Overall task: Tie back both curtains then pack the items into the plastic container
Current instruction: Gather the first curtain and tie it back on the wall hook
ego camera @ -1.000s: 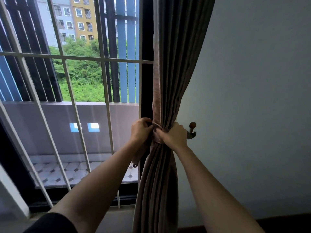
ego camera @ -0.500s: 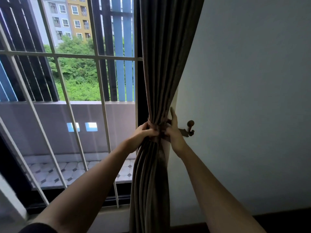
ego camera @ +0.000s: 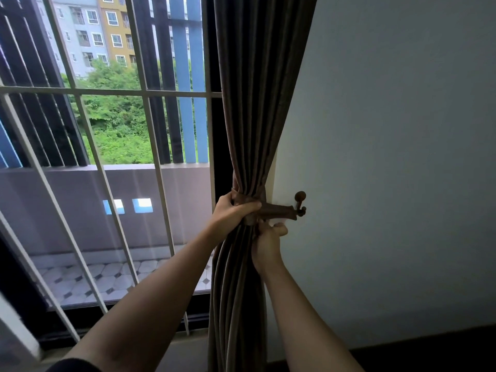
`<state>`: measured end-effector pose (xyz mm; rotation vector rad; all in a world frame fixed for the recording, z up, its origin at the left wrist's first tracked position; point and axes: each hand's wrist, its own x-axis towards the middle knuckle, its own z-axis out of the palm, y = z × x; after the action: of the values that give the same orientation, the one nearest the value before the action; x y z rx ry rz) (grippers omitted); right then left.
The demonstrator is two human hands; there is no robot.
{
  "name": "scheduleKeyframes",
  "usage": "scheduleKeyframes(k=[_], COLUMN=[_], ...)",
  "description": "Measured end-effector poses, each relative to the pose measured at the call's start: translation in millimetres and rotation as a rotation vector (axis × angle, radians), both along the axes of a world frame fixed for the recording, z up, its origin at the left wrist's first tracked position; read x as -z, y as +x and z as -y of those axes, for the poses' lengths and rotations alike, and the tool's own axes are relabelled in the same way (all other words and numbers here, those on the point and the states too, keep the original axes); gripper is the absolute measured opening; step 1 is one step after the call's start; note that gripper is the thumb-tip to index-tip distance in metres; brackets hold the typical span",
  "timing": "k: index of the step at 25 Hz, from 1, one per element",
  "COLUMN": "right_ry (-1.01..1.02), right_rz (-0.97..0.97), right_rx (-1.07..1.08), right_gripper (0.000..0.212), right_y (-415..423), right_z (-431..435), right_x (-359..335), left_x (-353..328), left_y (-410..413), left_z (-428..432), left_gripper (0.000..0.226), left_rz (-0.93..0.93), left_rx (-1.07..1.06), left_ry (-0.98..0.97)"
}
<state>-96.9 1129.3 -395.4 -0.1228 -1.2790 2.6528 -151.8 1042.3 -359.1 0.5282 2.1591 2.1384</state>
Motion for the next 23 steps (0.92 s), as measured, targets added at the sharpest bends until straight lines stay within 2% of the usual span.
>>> scheduleKeyframes(k=[3, 6, 9, 12, 15, 19, 20, 23], right_ry=[-0.019, 0.021, 0.017, -0.082, -0.039, 0.360, 0.389, 0.240], right_rz=[0.067, 0.096, 0.154, 0.199, 0.207, 0.259, 0.243, 0.097], right_rx=[0.007, -0.018, -0.028, -0.102, -0.196, -0.161, -0.151, -0.196], right_gripper=[0.020, 0.047, 0.039, 0.013, 0.017, 0.014, 0.013, 0.022], right_y=[-1.9, -6.0, -9.3, -10.6, -11.5, -14.5, -16.3, -20.7], right_z=[-9.2, -30.7, -38.5, -40.1, -46.1, -54.6, -53.9, -47.8], right_x=[-1.1, 2.8, 2.4, 1.8, -5.4, -9.5, -6.8, 4.6], left_x=[-1.2, 2.0, -0.5, -4.0, -4.4, -6.9, -7.9, -9.8], left_y=[2.6, 4.9, 7.8, 9.0, 8.7, 7.5, 7.8, 7.0], left_z=[-1.9, 2.7, 9.7, 12.9, 14.2, 17.5, 19.0, 22.2], left_gripper=[0.019, 0.017, 0.014, 0.016, 0.015, 0.016, 0.015, 0.015], left_rz=[0.005, -0.001, 0.016, 0.013, 0.014, 0.028, 0.033, 0.034], left_rx=[0.007, 0.040, 0.055, 0.069, 0.076, 0.149, 0.163, 0.180], left_ry=[0.025, 0.007, 0.012, 0.021, 0.000, -0.056, -0.062, -0.061])
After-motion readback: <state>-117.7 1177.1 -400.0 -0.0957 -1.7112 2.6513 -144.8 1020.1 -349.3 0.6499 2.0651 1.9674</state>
